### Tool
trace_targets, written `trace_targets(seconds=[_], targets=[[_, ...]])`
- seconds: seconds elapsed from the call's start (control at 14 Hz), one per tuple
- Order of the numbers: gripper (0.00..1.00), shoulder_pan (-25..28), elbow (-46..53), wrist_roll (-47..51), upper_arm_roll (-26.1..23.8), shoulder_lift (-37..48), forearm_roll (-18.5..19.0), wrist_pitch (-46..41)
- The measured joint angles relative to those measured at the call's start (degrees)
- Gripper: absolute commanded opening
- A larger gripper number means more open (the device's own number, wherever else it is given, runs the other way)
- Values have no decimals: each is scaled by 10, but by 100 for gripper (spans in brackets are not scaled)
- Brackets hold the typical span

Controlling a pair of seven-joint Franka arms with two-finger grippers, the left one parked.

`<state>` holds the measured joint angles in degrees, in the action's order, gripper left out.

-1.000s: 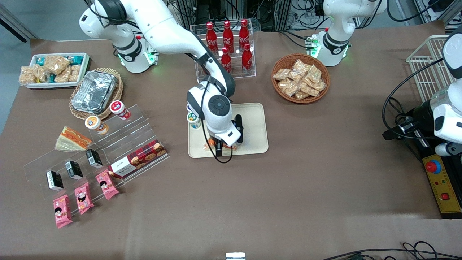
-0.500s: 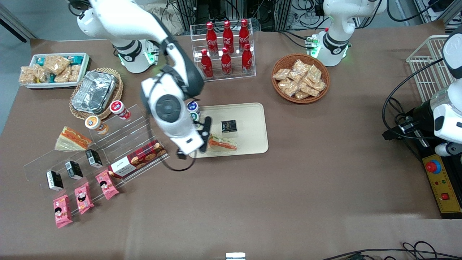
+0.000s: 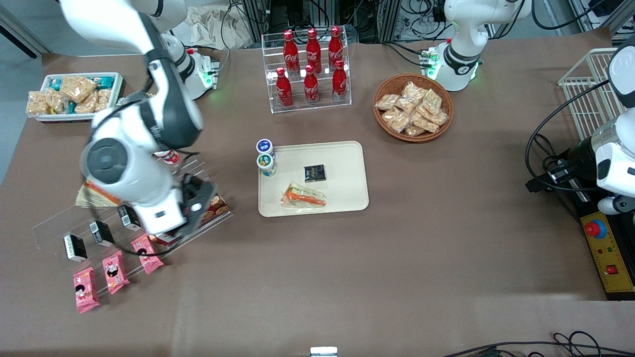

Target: Place sandwich on tray

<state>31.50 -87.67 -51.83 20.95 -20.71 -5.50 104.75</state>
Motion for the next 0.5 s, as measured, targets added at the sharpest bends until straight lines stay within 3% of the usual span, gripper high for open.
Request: trace_targets(seconds=[0.21,0.5], targets=[[99,-32,7,32,54,1,0,12],[99,-84,8,54,65,0,-2,80]])
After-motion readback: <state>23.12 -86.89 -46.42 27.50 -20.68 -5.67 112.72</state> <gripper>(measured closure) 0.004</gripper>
